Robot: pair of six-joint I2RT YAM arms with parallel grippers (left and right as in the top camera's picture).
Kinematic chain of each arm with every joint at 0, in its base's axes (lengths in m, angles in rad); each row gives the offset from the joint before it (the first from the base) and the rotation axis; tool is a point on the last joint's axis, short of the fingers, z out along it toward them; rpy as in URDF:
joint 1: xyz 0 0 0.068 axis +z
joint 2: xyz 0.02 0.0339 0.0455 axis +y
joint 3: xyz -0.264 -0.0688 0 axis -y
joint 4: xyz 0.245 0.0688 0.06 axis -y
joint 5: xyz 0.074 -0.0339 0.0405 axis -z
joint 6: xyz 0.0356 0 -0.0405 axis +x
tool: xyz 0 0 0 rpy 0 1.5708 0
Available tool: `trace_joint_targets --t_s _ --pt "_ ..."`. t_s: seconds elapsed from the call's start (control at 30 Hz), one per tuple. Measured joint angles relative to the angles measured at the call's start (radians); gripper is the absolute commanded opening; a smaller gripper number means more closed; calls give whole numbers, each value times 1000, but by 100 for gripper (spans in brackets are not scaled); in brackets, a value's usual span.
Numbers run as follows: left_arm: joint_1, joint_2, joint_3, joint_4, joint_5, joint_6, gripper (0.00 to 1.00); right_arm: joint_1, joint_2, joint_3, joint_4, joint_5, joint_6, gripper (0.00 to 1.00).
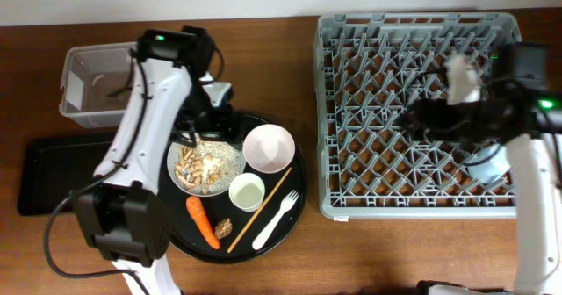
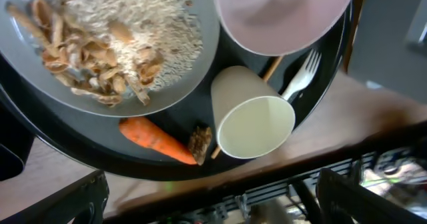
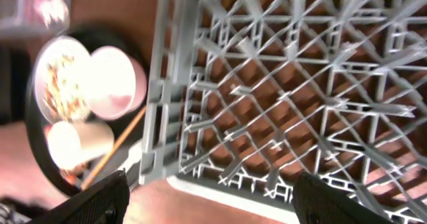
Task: Sort waste into correct bins and load items into the dishwasher rack
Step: 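Move left gripper to the white cup and grasp it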
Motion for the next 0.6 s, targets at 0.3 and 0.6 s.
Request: trace_joint_targets --t_s 0.3,0.6 --pt "-130 -166 -369 32 -205 -195 99 35 10 0 -52 150 0 83" --pt "-130 -637 -656 472 -184 -282 98 34 10 0 -52 168 0 85"
